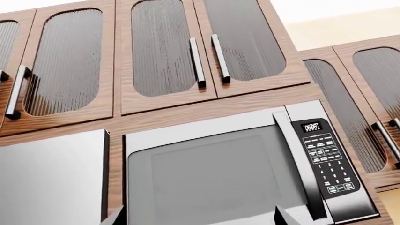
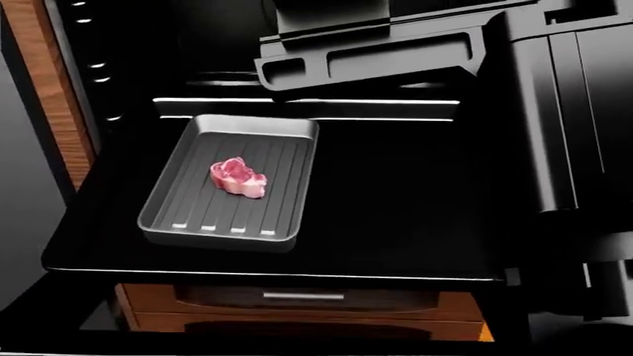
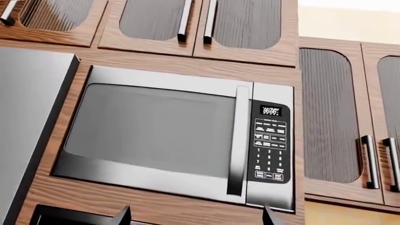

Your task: Pick the steak from the oven and place it on the plate on the counter.

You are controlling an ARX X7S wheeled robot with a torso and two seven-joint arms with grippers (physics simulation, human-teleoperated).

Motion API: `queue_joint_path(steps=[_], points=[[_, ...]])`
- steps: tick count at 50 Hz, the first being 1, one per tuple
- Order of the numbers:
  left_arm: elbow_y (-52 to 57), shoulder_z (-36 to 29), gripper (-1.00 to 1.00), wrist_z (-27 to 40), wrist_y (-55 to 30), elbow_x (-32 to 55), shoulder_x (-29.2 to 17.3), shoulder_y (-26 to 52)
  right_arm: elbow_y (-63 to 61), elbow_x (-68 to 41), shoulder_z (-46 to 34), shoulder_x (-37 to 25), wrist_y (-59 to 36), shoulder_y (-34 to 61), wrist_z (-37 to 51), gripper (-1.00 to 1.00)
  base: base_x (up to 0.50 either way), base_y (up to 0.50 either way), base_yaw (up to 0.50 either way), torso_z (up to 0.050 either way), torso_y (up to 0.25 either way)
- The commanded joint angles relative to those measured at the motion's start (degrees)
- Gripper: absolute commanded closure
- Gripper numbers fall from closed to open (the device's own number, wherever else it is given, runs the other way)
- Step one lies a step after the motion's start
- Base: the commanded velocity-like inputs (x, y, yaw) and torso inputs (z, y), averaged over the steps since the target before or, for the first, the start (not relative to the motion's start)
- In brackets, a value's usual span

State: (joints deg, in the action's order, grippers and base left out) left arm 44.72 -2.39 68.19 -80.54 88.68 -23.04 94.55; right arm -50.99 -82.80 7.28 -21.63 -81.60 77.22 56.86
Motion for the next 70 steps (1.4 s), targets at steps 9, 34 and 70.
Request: queue_joint_path(steps=[9, 34, 70], points=[[0.0, -1.5, -1.00, 0.8, 1.9, 0.8, -0.4, 0.9, 0.0, -2.5, -0.5, -2.4, 1.6, -1.0, 2.4, -1.00, 0.50, -0.17, 0.00, 0.000, 0.000], [-0.3, -3.5, -1.00, 0.6, 3.8, 0.1, -0.2, 1.2, -0.4, -3.4, -1.2, -4.0, 4.0, -1.9, 2.8, -1.00, 0.50, -0.13, 0.00, 0.000, 0.001], [0.0, -5.8, -1.00, 2.9, 6.3, 2.2, -0.2, 1.6, -0.4, -3.6, -4.3, -4.9, 5.8, -3.8, 2.7, -1.00, 0.21, 0.17, 0.00, 0.000, 0.001]])
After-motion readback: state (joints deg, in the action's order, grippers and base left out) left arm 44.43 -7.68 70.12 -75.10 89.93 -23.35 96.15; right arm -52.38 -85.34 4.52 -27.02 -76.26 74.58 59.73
